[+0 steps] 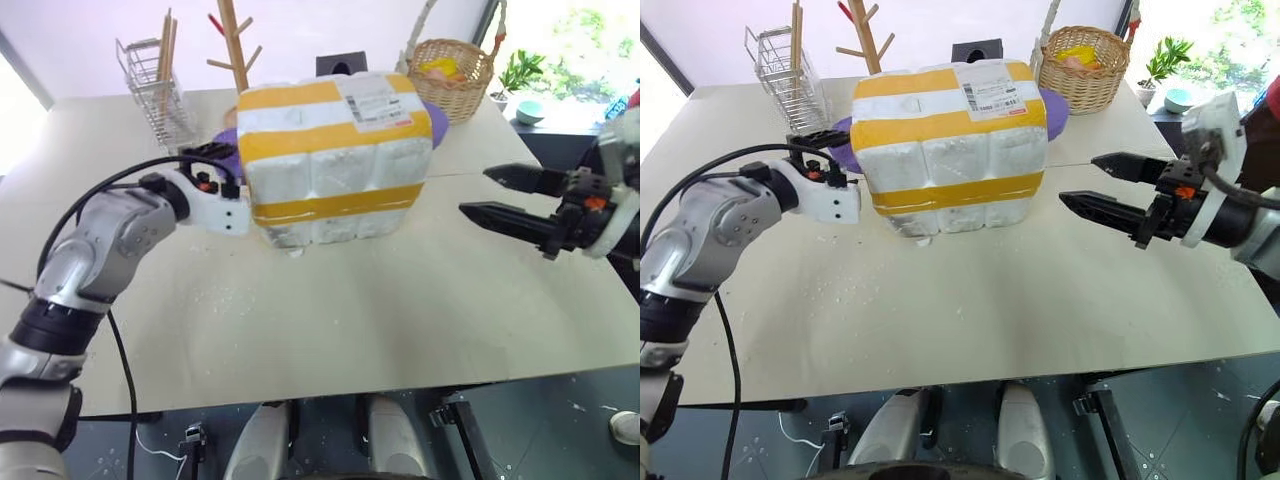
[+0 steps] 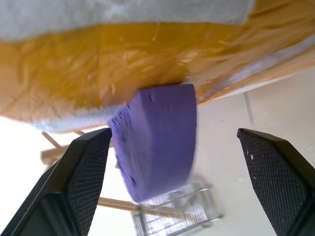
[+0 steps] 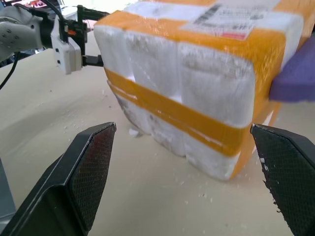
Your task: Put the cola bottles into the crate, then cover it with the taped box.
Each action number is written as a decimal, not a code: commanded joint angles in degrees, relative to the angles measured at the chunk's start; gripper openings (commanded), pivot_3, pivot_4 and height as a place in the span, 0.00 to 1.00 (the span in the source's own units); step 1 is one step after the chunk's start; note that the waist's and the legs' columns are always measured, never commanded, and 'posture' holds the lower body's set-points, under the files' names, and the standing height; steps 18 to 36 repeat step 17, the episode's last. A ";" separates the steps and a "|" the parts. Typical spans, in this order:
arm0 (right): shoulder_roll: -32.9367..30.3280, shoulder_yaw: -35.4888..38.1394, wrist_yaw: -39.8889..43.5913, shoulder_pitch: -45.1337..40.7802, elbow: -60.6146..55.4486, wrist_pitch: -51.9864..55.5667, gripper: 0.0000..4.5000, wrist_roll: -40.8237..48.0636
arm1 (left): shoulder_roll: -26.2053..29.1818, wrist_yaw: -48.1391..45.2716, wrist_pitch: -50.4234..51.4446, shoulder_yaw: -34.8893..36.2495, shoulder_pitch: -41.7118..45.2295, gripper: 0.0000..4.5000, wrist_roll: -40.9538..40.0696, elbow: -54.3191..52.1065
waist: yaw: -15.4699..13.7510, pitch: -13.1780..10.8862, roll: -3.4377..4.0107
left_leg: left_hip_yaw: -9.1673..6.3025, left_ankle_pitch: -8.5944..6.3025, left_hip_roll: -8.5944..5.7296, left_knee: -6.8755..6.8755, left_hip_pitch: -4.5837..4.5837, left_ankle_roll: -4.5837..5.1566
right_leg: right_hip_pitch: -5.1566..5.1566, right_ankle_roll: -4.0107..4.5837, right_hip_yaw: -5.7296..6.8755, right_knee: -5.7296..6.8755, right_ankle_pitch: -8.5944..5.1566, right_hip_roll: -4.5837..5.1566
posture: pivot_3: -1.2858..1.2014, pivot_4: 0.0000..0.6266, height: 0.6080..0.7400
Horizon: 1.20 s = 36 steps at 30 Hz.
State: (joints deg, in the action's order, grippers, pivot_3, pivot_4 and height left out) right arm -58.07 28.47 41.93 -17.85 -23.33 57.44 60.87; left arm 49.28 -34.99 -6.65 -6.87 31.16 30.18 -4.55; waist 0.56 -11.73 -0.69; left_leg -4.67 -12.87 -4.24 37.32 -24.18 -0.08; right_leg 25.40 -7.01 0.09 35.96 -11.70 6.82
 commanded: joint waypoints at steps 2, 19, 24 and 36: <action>0.01 1.49 1.08 4.32 -1.42 -3.26 1.00 -3.54 | -3.16 -5.56 11.66 13.63 -2.81 0.98 -19.43 -5.98 | -0.02 0.00 0.00 | 0.00 0.00 0.00 0.03 0.00 0.00 | 0.00 0.00 0.00 0.02 0.00 0.00 | 0.52 0.24 0.95; -5.72 -8.00 13.36 -4.08 10.51 -12.06 1.00 -15.58 | 22.31 -45.69 53.74 33.19 -11.05 0.98 -65.34 3.77 | 0.10 0.01 0.08 | 0.07 -0.02 0.11 -0.14 0.65 -0.02 | -0.62 0.29 0.02 -0.28 -0.22 -0.08 | 0.52 0.24 0.95; -5.72 -8.00 13.36 -4.08 10.51 -12.06 1.00 -15.58 | 22.31 -45.69 53.74 33.19 -11.05 0.98 -65.34 3.77 | 0.10 0.01 0.08 | 0.07 -0.02 0.11 -0.14 0.65 -0.02 | -0.62 0.29 0.02 -0.28 -0.22 -0.08 | 0.52 0.24 0.95; -5.72 -8.00 13.36 -4.08 10.51 -12.06 1.00 -15.58 | 22.31 -45.69 53.74 33.19 -11.05 0.98 -65.34 3.77 | 0.10 0.01 0.08 | 0.07 -0.02 0.11 -0.14 0.65 -0.02 | -0.62 0.29 0.02 -0.28 -0.22 -0.08 | 0.52 0.24 0.95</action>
